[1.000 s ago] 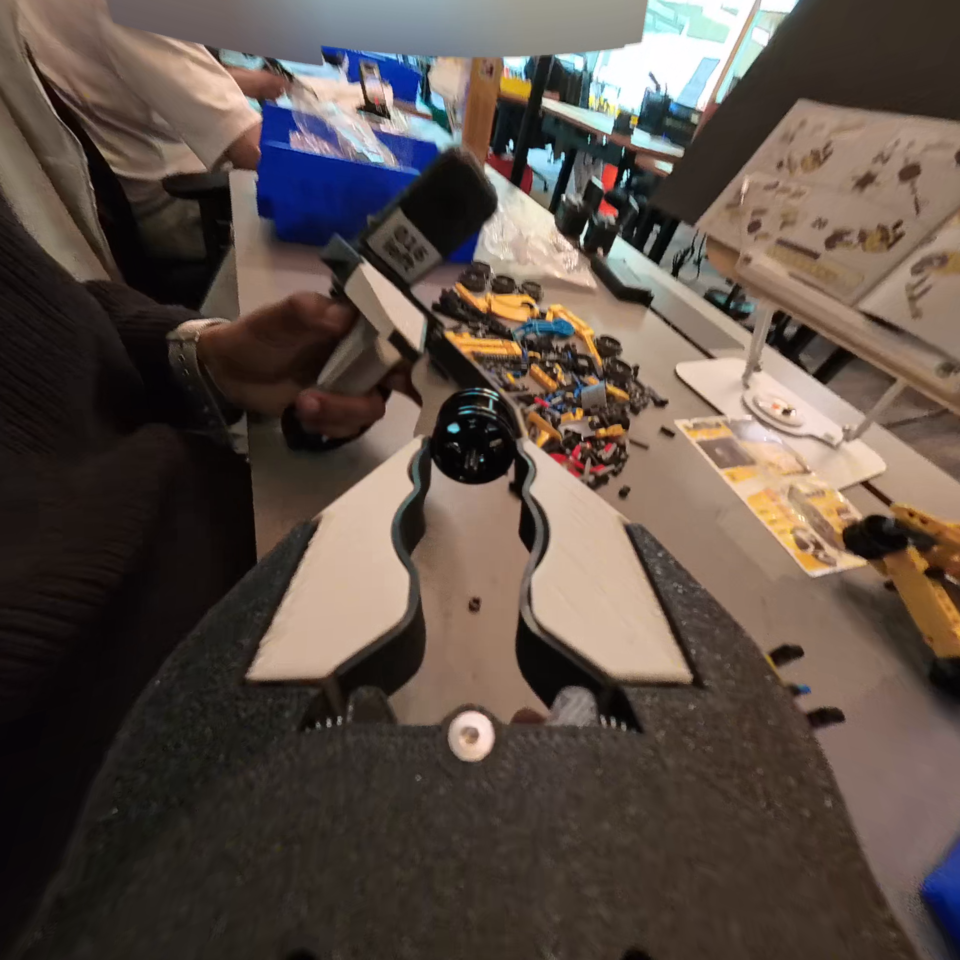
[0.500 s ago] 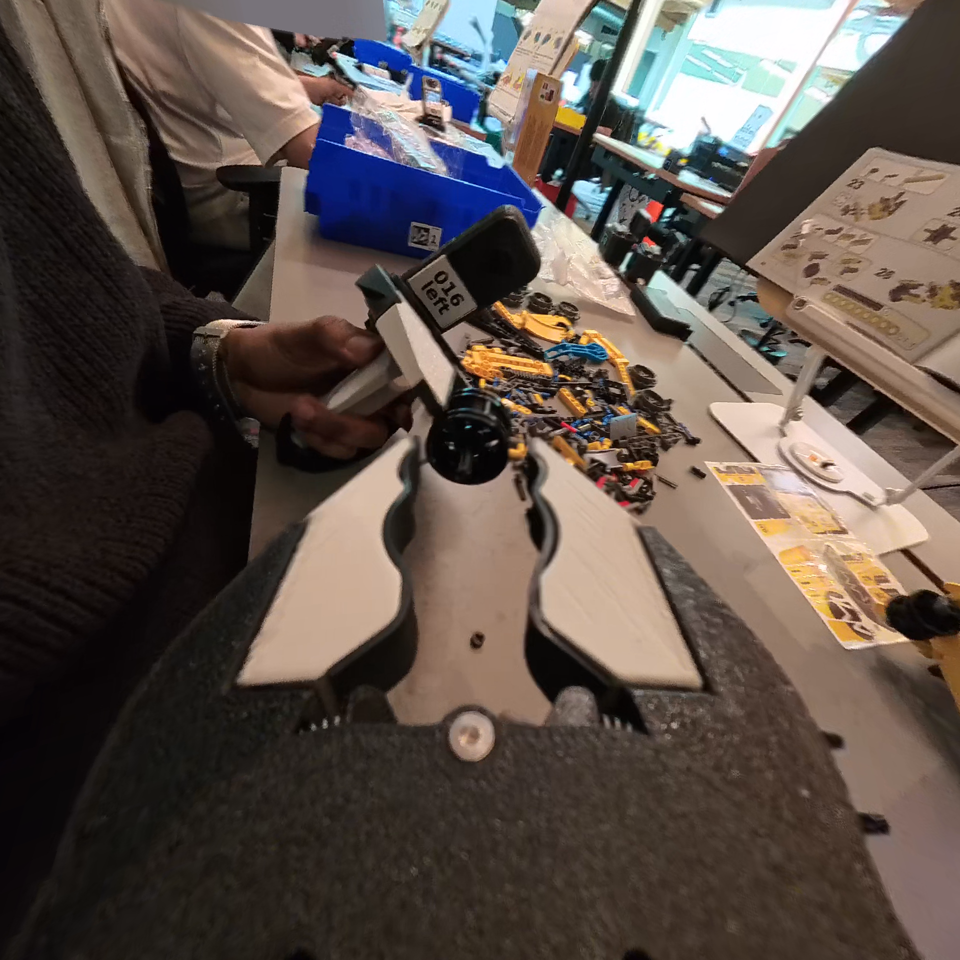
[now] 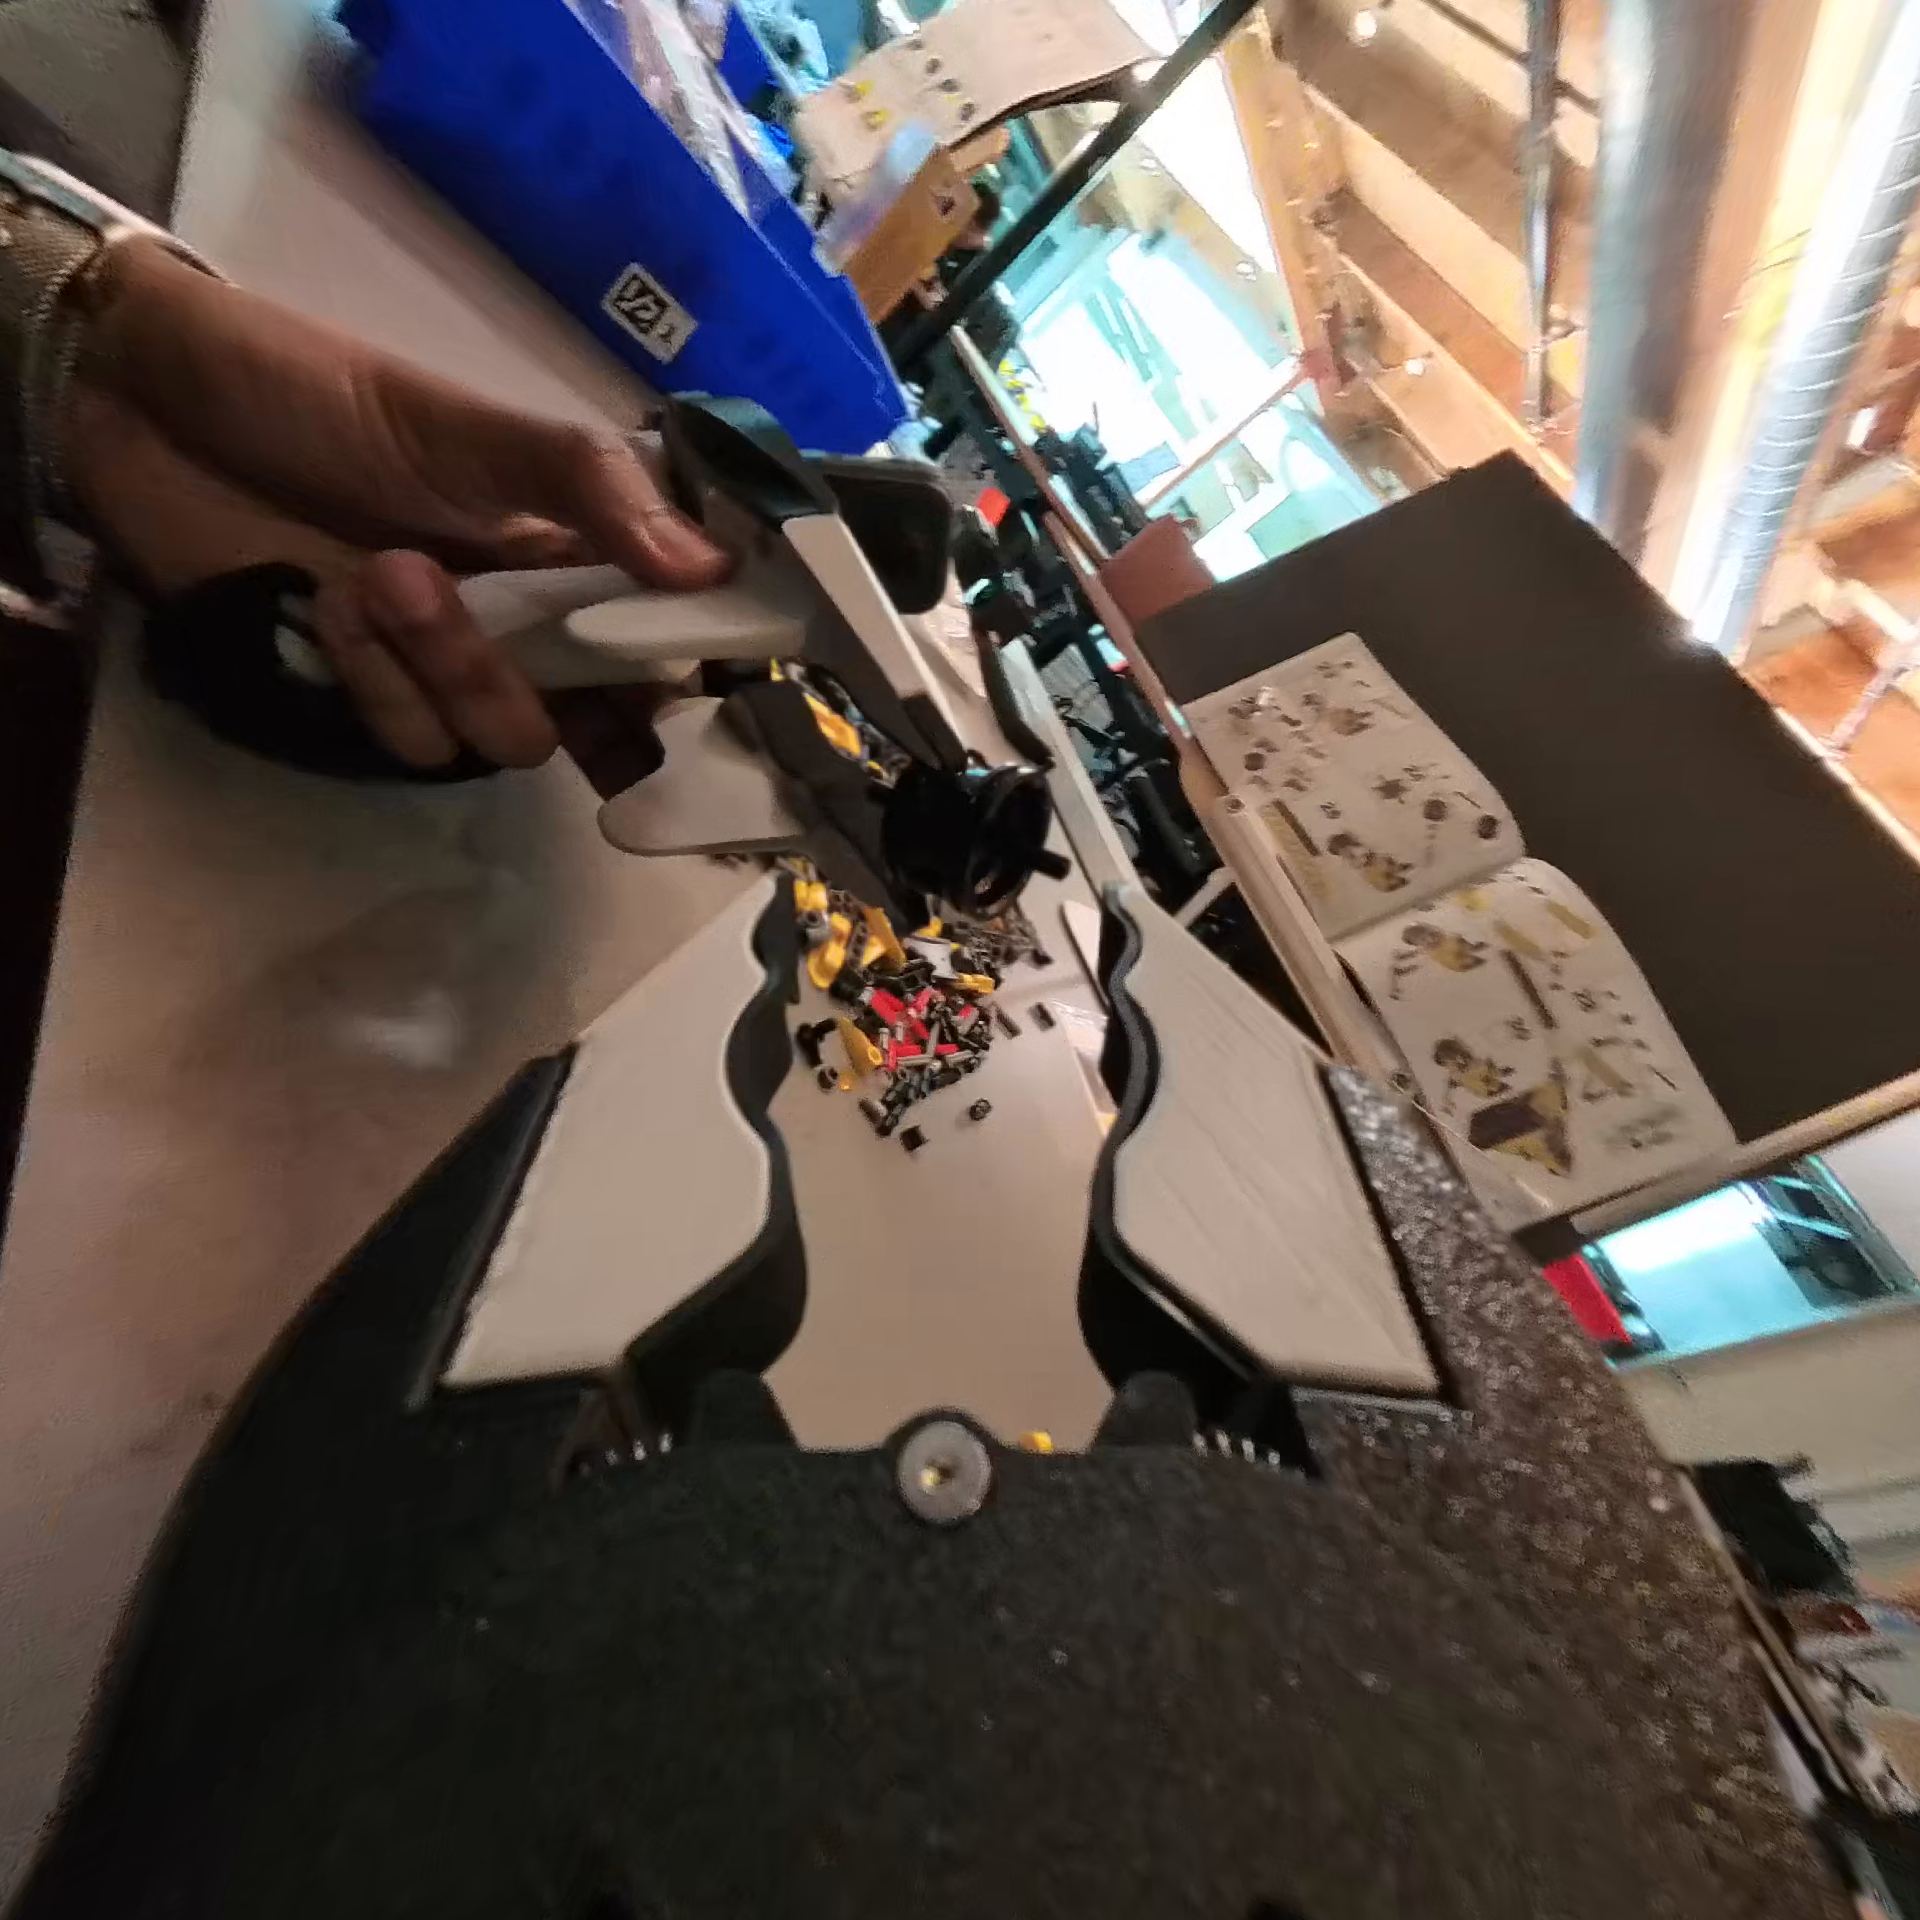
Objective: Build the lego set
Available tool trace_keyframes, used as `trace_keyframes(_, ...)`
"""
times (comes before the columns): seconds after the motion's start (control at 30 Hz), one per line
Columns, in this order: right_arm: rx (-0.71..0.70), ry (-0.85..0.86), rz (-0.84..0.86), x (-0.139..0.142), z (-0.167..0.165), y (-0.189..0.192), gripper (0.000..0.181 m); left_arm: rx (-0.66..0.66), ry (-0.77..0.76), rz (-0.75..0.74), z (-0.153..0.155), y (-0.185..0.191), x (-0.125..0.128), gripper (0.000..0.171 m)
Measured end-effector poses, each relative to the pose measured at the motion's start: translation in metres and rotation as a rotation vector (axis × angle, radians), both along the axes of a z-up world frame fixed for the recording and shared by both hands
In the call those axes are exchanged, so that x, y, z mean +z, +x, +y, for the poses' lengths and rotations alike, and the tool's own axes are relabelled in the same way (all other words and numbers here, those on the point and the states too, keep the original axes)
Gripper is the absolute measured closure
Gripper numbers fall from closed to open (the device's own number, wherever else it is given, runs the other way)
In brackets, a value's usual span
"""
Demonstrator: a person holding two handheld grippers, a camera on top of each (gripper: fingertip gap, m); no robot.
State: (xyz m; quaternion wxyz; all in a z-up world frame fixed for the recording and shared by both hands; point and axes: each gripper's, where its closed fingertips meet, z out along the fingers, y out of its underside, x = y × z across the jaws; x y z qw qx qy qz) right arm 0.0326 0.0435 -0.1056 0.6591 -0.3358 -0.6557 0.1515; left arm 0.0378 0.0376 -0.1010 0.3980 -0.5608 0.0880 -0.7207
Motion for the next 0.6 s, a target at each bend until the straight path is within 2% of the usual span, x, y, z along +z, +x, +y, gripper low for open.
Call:
trace_keyframes(0.13,0.168,-0.014,-0.127,-0.004,-0.010,0.002,0.135,-0.032,0.014,0.064,-0.007,0.006,-0.005,0.146)
trace_keyframes(0.2,0.252,-0.074,-0.164,0.002,-0.014,0.005,0.139,-0.054,0.015,0.106,-0.010,0.011,-0.009,0.146)
trace_keyframes(0.3,0.366,-0.202,-0.265,0.002,-0.022,0.005,0.140,-0.104,0.020,0.159,-0.018,0.019,-0.015,0.146)
trace_keyframes(0.37,0.417,-0.191,-0.334,-0.005,-0.025,0.004,0.141,-0.131,0.015,0.184,-0.021,0.023,-0.018,0.146)
trace_keyframes(0.43,0.449,-0.176,-0.351,-0.007,-0.030,0.001,0.151,-0.147,-0.007,0.154,-0.022,0.020,-0.017,0.146)
trace_keyframes(0.6,0.438,-0.091,-0.363,-0.011,-0.031,-0.004,0.144,-0.221,-0.002,0.104,-0.033,0.014,-0.011,0.145)
